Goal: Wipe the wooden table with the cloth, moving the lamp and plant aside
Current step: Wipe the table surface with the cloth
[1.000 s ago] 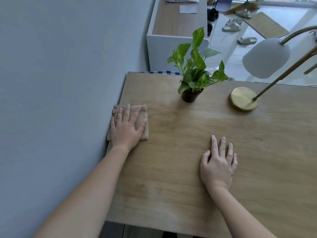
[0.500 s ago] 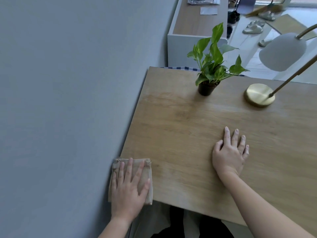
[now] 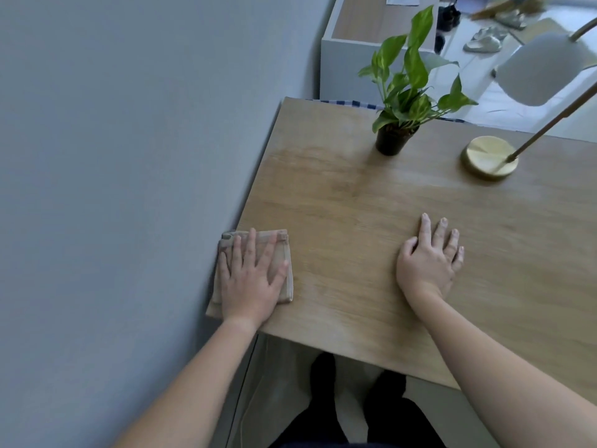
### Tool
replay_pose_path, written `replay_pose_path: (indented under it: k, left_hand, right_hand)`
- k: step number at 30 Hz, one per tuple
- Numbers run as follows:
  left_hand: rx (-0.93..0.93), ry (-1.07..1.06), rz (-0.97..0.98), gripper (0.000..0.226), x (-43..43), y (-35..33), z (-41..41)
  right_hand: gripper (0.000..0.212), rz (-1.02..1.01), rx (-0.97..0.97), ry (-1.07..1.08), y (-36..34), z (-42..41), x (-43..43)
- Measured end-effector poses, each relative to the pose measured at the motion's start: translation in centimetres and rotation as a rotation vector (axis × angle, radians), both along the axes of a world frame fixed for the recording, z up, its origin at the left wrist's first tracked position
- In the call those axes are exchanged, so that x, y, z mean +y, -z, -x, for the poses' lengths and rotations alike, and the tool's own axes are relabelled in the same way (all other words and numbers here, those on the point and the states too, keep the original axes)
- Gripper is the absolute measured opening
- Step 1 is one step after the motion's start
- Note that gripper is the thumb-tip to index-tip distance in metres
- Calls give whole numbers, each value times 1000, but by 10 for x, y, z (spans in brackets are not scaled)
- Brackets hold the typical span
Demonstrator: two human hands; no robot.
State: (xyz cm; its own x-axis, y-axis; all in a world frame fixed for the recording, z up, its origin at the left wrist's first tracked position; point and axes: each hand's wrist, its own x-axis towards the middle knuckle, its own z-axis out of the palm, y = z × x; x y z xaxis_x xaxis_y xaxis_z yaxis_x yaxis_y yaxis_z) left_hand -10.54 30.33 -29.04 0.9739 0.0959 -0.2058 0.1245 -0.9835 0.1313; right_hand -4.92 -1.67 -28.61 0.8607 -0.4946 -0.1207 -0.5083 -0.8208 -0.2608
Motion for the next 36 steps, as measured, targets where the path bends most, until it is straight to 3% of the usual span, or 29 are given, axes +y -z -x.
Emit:
replay_pose_path:
  k: [6,11,15,17,23,27,29,33,36]
  left_hand:
    - [35,121,68,72,-73,-4,132]
    - [2,108,65,69,-70,-7,85]
    - [5,-64,24,68,-72,-1,27]
    - [-13,-116,-2,69,-90,2,38]
    - [-57,79,102,71,-172,8,173]
    - [-74,92,97,65,-156,7,157]
    - [-69,12,44,65,-142,6,125]
    - [-25,-392,-15,70,-135,11,68]
    - [-33,-415,7,75,-185,6,79]
  right_hand:
    - [61,-5,20,-14,0,4,-2]
    - [62,7,20,-29,1,-2,-2]
    - [62,11,12,-38,5,1,-4]
    - [62,8,34,-54,6,1,-6]
    - [64,-4,84,-116,6,3,-11]
    - [66,19,109,-277,0,12,-32]
    - [67,22,90,-329,-1,15,-44]
    - [67,9,69,-329,2,20,-46]
    - [68,9,78,-338,3,20,-46]
